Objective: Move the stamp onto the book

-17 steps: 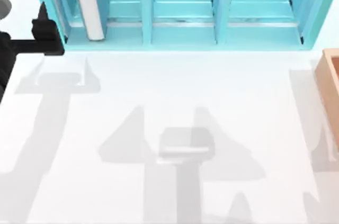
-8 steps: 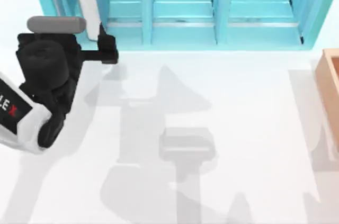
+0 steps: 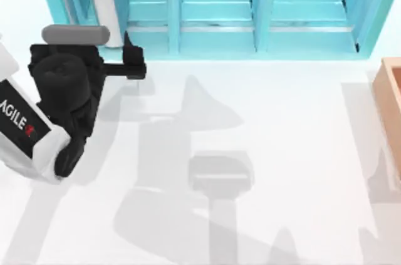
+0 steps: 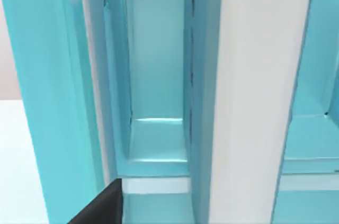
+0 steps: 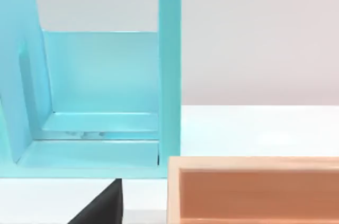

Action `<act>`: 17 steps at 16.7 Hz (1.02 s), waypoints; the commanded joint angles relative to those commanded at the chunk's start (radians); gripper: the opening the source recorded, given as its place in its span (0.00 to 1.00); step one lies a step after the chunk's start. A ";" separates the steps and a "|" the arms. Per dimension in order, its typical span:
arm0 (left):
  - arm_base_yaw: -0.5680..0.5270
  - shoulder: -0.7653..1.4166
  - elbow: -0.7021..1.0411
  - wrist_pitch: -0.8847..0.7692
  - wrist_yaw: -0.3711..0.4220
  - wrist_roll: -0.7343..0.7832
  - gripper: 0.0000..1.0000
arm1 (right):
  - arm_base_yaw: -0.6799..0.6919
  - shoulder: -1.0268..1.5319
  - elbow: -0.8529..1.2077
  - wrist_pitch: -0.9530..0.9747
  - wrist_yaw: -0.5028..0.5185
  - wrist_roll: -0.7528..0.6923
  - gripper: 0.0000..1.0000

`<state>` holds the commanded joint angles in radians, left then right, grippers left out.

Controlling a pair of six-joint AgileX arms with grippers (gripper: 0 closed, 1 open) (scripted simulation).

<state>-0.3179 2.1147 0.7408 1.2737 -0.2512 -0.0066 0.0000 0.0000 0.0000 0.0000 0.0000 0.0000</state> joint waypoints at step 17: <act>0.053 0.240 0.462 -0.218 0.060 0.004 1.00 | 0.000 0.000 0.000 0.000 0.000 0.000 1.00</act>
<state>-0.2647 2.3543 1.2030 1.0559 -0.1914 -0.0029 0.0000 0.0000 0.0000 0.0000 0.0000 0.0000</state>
